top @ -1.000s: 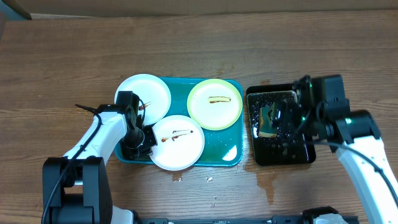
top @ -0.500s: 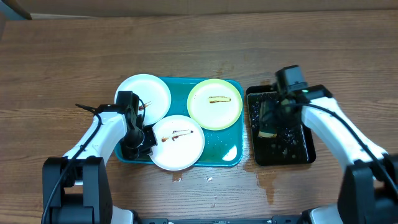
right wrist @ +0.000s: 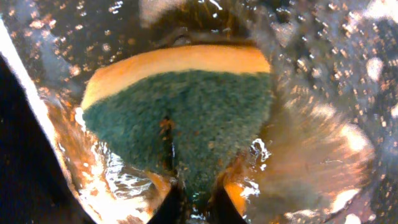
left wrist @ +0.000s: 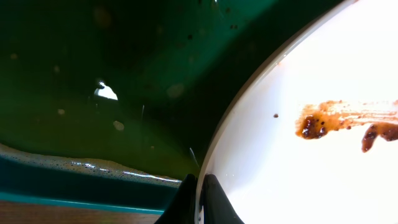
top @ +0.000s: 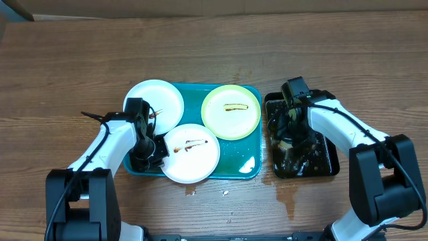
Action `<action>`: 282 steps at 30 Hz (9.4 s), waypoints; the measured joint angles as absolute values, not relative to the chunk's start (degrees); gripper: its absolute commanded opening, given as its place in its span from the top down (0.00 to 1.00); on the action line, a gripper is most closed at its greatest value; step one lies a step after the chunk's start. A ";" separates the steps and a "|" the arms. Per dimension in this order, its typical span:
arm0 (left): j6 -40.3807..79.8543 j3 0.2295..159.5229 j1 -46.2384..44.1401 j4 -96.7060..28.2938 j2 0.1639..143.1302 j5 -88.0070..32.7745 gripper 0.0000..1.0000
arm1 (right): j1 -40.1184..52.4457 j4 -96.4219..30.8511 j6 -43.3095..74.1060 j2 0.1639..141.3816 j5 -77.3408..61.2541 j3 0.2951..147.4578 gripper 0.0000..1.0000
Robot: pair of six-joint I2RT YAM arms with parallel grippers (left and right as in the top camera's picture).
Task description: Clean dirty plates on tray and stack at the side
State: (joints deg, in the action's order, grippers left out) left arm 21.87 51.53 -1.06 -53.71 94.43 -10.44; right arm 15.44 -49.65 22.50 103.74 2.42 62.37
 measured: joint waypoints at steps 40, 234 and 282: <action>13.30 51.57 -1.06 -51.88 94.43 -10.55 0.96 | 46.96 -30.89 30.20 100.64 -19.97 72.77 0.96; 12.93 66.06 14.59 -33.23 104.73 -7.66 0.94 | 12.82 -60.42 16.47 88.90 1.67 62.54 0.96; 13.65 54.08 -7.16 -50.76 93.45 -2.15 0.96 | 36.03 -37.54 18.44 89.25 -36.16 62.54 0.96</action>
